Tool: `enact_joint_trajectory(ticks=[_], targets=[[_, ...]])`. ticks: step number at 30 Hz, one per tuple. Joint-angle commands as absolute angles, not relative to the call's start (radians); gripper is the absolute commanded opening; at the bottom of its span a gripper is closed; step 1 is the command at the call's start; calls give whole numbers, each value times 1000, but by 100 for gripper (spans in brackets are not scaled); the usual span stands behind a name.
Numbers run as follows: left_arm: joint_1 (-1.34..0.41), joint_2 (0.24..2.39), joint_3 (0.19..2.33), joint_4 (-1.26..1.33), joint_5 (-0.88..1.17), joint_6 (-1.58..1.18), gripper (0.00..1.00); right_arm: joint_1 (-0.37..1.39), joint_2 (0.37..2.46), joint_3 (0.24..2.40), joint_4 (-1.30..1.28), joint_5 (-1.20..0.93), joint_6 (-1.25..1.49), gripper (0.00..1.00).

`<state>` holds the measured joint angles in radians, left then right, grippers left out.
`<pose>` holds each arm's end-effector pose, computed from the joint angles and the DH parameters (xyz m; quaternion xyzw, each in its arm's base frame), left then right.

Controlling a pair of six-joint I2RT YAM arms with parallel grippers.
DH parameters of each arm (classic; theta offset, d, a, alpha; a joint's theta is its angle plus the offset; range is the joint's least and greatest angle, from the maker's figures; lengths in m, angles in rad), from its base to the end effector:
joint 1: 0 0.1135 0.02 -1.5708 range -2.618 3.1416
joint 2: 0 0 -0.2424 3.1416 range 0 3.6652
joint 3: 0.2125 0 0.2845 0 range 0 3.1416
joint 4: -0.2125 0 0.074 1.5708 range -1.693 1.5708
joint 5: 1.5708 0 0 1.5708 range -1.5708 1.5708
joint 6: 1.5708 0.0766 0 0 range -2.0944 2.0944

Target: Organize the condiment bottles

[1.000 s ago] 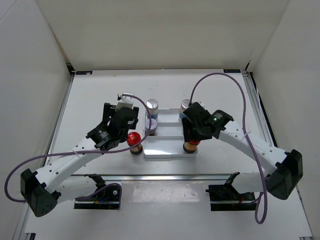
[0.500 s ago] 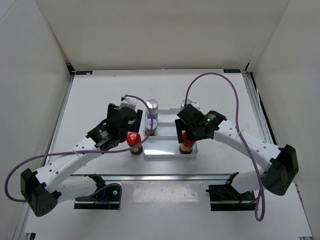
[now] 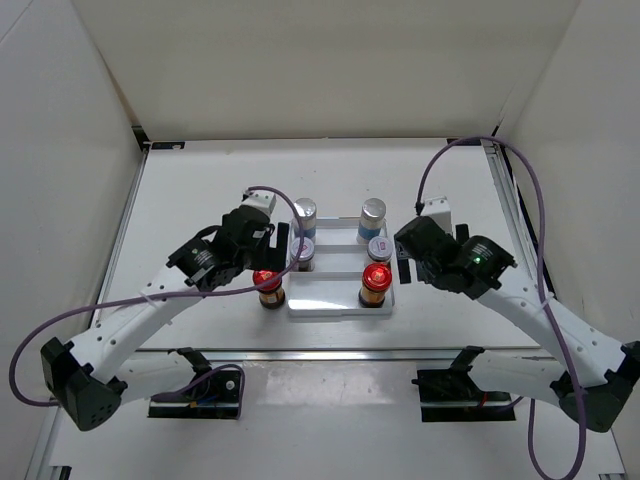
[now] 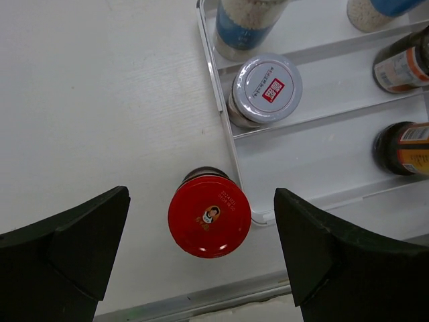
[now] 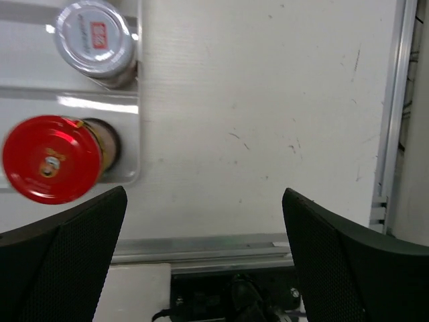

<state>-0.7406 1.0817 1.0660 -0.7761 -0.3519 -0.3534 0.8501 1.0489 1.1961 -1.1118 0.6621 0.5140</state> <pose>0.2301 -0.1746 0.2793 0.1100 0.9066 -0.0562 0.4035 0.1951 0.1508 0.3133 -0.0553 0.9061 -0.0629 0.4147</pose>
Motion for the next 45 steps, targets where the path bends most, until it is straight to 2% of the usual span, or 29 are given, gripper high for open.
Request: enact_joint_trajectory(ticks=[1,12,19,22,25,31,35,37,45], targets=[[-703,1120,1052,-807,-239,-400,99,848,1060,1161,-1178,727,535,100],[-693,1239,1025,-807,-167,-454,99,848,1060,1083,-1187,758,581,100],[-693,1230,1006,-807,-158,-485,88,848,1051,1083,-1187,758,591,100],[-693,1221,1006,-819,-149,-485,77,848,1042,1083,-1187,758,591,100],[-693,1221,1026,-831,-149,-485,57,848,1042,1083,-1187,758,591,100],[-693,1212,1104,-879,-170,-485,36,848,1042,1083,-1187,758,591,100],[-693,1212,1186,-934,-204,-476,16,848,1032,1083,-1187,758,591,100],[-702,1212,1244,-957,-239,-489,11,848,1032,1083,-1187,758,591,100],[-822,1212,1391,-1011,-278,-573,11,848,1023,1083,-1178,758,591,100]])
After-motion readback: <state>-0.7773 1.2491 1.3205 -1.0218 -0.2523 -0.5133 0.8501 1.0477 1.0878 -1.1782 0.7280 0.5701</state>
